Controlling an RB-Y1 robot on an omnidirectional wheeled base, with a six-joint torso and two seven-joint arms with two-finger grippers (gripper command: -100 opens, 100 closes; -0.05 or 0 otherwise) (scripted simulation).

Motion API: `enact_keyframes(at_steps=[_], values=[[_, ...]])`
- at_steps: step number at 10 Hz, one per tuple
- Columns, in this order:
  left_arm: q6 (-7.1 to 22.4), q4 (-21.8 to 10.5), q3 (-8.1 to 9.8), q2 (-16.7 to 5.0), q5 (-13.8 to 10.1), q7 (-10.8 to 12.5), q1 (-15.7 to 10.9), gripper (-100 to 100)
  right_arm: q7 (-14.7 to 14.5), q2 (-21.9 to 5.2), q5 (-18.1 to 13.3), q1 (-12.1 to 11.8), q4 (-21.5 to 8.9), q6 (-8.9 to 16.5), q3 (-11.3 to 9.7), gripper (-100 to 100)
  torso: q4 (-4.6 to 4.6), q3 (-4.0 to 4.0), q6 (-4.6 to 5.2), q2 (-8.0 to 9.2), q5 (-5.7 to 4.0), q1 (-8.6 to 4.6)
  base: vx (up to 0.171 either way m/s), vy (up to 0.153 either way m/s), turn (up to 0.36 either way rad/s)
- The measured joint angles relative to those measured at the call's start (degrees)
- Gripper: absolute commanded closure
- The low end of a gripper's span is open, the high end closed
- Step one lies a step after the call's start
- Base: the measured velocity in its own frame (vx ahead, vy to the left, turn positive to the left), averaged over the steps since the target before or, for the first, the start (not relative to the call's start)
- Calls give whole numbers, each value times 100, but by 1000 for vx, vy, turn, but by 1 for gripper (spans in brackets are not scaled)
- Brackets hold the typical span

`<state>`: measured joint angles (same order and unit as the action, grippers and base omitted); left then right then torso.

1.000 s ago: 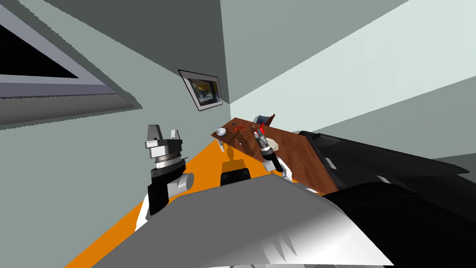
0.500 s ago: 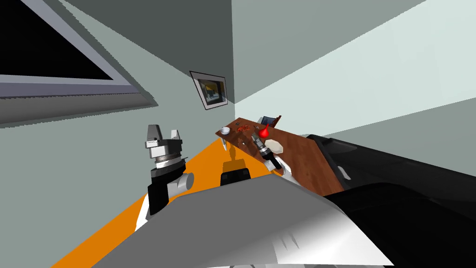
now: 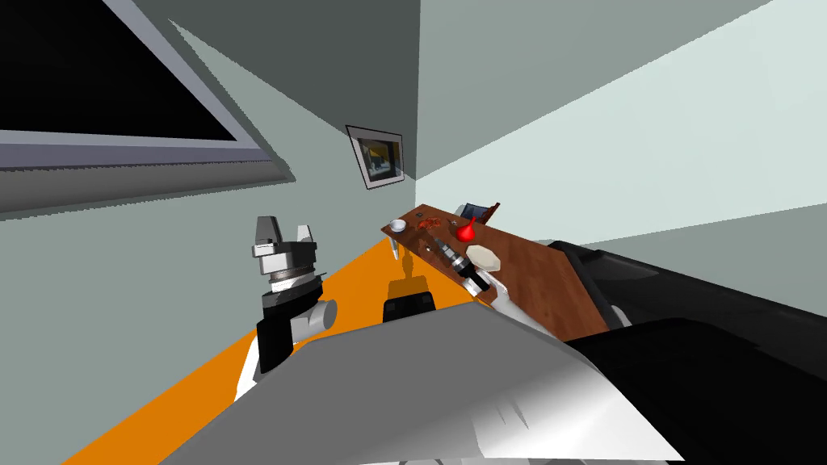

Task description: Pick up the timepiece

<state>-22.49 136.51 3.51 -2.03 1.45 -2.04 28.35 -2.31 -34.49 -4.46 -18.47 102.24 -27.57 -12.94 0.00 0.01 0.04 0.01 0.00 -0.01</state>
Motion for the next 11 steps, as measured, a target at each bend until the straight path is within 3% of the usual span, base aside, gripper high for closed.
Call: enact_keyframes(at_steps=[5,11], values=[[0,0,0,0,0,0,0,0,-2,-608,-318,175,-740,-2,-305,-100,0,0,1,-1,0,-2,-4,3,152],[0,0,0,0,0,0,0,0,-53,-1121,-764,670,-1793,96,-779,-100,-1,-4,-1,-7,0,-1,4,1,136]])
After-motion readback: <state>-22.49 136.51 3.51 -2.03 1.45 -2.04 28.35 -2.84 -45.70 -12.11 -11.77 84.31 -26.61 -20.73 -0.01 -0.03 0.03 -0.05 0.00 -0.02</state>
